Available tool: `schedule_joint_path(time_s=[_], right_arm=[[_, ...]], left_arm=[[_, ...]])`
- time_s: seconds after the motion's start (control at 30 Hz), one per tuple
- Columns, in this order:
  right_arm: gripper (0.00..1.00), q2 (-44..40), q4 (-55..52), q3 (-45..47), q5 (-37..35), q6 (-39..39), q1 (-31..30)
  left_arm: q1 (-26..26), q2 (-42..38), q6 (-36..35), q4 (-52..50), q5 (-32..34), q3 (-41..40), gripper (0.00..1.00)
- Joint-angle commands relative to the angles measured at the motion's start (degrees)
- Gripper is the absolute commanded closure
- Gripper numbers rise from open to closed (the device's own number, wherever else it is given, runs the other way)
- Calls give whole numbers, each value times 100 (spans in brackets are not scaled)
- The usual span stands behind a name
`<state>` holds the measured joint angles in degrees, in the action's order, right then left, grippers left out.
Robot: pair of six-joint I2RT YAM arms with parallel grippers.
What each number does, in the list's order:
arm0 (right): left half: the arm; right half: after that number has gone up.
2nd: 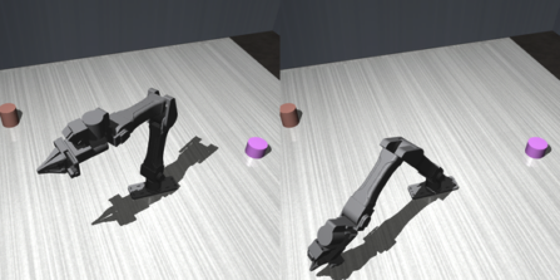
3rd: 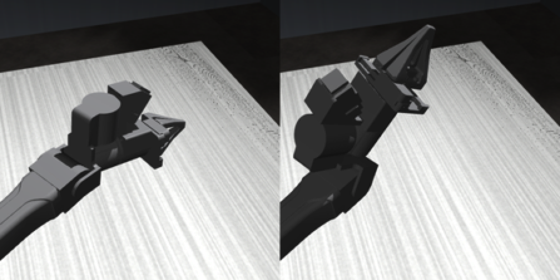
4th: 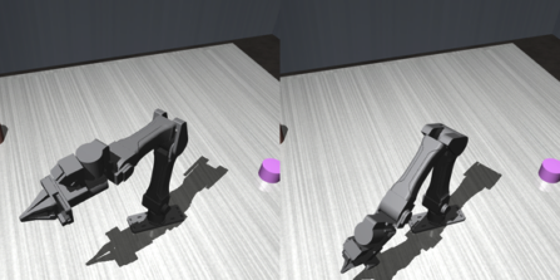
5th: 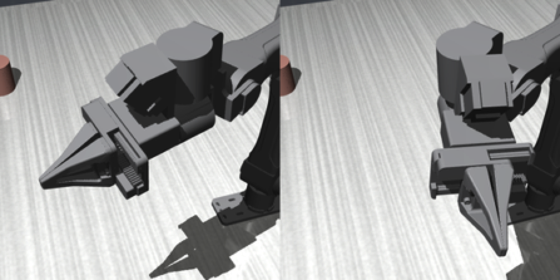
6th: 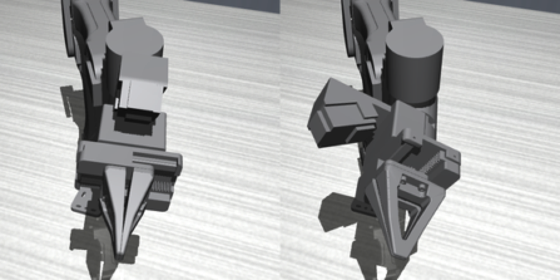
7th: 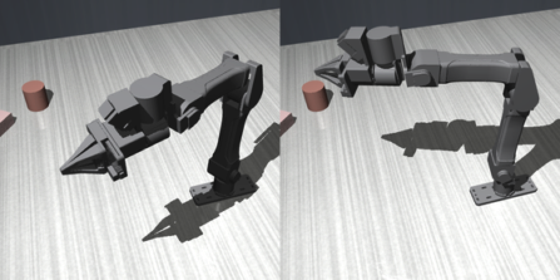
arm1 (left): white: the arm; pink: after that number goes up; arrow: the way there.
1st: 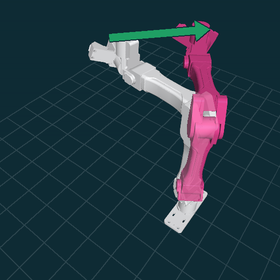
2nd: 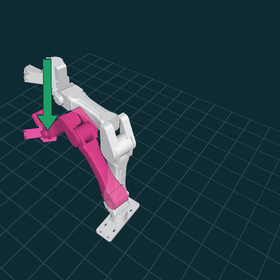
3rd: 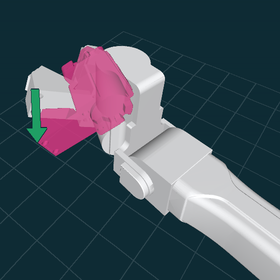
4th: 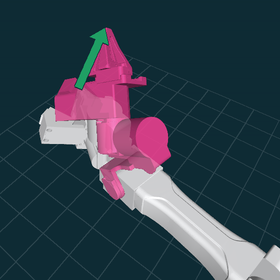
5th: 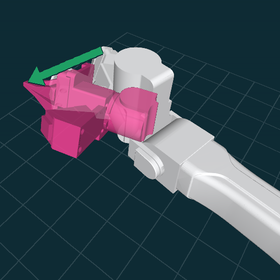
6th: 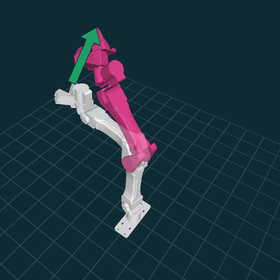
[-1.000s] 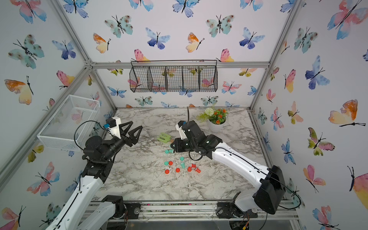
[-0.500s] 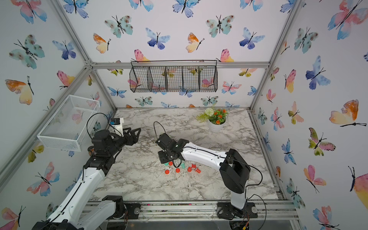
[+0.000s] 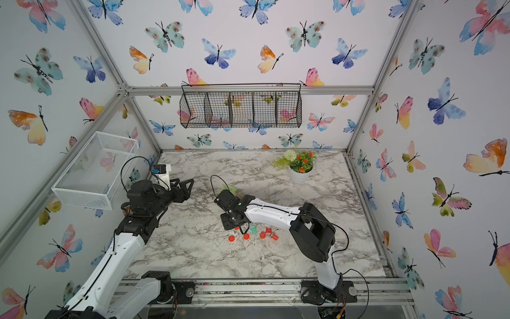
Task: Close the stamp cap
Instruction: Close the cover of the stamp.
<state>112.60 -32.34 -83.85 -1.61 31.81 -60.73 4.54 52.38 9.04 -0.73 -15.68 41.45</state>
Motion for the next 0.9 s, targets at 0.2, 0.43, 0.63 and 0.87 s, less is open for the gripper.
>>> schedule_joint_path(time_s=[0.2,0.43,0.63,0.87], right_arm=[[92,406,126,-164,-7,-149,-53],[92,474,161,-213,-24,-192,-62],[92,534,152,-305,-46,-235,-62],[92,628,146,-282,-6,-215,-62]], left_arm=[[-57,-103,-73,-72,36,-64,29],[-84,-35,-60,-51,0,-69,28],[-87,-29,-69,-41,13,-76,28],[-124,1,-46,-41,-36,-58,29]])
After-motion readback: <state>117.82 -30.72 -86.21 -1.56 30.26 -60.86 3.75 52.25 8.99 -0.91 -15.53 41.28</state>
